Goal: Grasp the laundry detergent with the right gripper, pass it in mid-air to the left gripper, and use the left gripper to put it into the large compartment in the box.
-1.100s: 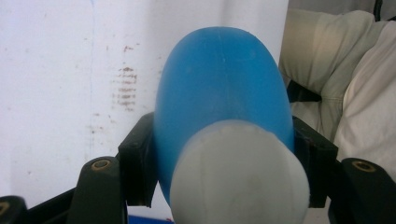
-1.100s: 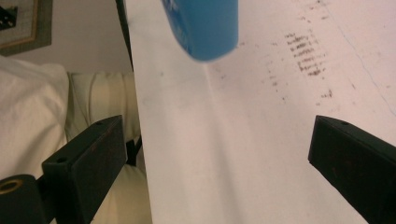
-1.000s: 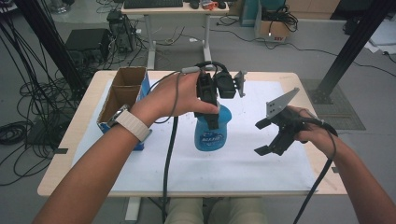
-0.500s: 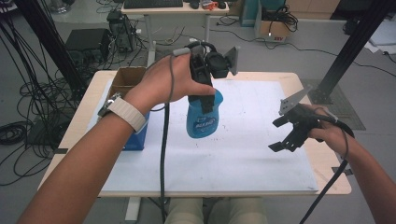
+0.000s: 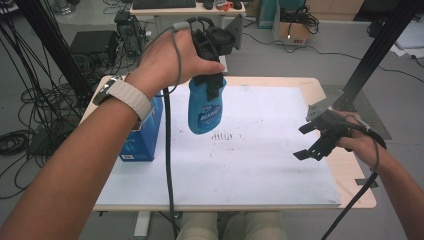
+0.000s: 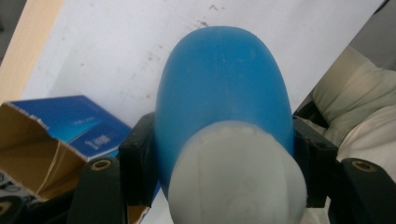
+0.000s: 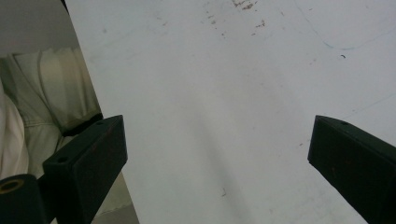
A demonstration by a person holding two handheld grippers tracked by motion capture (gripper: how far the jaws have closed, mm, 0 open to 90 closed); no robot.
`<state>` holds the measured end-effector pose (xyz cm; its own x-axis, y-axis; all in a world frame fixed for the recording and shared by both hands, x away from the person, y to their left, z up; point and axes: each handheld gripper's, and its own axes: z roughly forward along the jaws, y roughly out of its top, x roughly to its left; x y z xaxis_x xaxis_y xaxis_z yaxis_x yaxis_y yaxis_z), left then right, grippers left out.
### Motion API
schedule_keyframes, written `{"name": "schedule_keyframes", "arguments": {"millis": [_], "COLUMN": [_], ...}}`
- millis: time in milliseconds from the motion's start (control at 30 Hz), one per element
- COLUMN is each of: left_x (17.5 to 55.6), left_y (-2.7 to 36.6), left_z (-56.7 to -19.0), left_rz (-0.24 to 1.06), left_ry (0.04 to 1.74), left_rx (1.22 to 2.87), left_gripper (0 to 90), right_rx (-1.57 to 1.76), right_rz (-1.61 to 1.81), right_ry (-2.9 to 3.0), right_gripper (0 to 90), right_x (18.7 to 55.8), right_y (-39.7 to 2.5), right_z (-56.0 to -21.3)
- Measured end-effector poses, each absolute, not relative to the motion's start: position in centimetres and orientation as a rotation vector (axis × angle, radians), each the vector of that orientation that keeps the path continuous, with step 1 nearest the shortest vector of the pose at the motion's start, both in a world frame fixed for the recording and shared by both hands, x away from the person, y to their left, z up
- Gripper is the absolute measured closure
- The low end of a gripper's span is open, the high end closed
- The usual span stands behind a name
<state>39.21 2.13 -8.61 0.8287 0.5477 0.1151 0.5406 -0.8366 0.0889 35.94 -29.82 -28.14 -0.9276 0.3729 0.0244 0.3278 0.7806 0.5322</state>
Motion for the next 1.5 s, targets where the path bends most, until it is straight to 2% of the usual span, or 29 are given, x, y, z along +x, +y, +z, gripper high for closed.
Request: {"name": "schedule_keyframes", "arguments": {"millis": [367,700,833,1500], "left_x": [40.3,41.5,41.9,43.0], "left_y": [5.6,9.5,11.4,18.6], "left_z": [-5.7,-4.5,-3.9,-4.2], "left_rz": [0.232,0.271,0.249,0.216], "left_ry": [1.140,1.380,1.465,1.793], "left_rx": [2.858,2.741,2.706,2.487], "left_gripper": [37.6,37.6,37.6,37.6], "right_rx": [0.608,0.613,0.622,0.661], "right_rz": [0.879,0.886,0.878,0.859], "right_ry": [2.874,2.868,2.869,2.881], "right_gripper": [4.5,4.5,4.5,4.5], "right_x": [36.3,37.0,37.2,37.9], "right_y": [-29.7,-29.5,-29.6,-29.5], "right_z": [-29.0,-29.1,-29.2,-29.8]}}
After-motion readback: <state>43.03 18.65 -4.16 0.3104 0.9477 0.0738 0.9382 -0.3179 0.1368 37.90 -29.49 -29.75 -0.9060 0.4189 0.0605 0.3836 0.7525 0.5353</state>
